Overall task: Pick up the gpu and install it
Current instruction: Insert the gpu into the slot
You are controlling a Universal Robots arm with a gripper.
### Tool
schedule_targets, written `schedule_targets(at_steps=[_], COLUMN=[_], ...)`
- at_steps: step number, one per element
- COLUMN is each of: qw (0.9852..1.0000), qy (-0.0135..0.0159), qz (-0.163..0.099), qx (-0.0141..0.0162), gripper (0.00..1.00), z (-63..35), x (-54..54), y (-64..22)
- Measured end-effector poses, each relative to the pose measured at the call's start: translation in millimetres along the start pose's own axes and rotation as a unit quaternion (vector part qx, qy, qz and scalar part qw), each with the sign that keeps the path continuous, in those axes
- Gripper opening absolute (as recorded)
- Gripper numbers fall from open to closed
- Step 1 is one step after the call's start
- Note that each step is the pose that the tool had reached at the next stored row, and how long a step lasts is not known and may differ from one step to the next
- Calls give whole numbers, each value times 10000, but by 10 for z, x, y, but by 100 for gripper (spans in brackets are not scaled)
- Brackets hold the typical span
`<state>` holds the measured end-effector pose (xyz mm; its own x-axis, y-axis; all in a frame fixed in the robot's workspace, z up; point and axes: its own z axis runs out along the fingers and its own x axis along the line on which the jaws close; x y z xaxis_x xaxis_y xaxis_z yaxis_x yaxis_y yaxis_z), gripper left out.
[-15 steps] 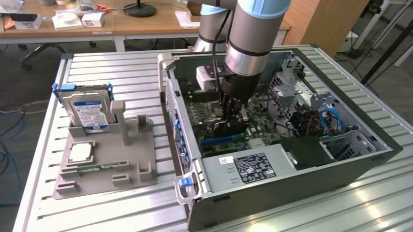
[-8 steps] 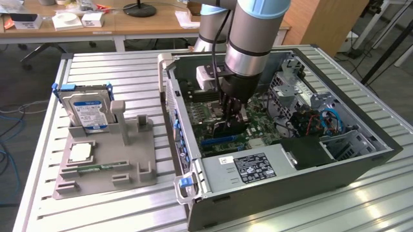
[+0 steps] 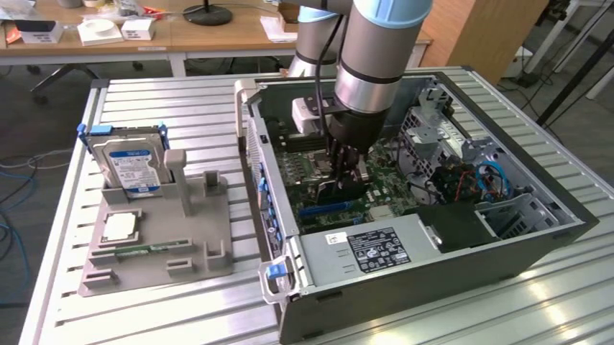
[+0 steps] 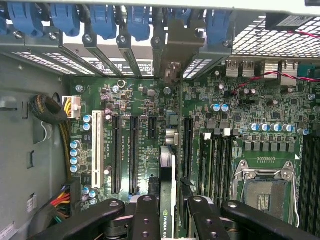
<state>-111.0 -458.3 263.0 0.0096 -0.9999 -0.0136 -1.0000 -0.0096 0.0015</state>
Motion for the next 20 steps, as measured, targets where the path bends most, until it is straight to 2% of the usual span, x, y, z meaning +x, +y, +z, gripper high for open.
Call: schedule_targets(at_steps=[20], qw=[10000], qy=[0], qz=[-27], qx=[5], gripper=[27], z=[66], x=[1], y=[4])
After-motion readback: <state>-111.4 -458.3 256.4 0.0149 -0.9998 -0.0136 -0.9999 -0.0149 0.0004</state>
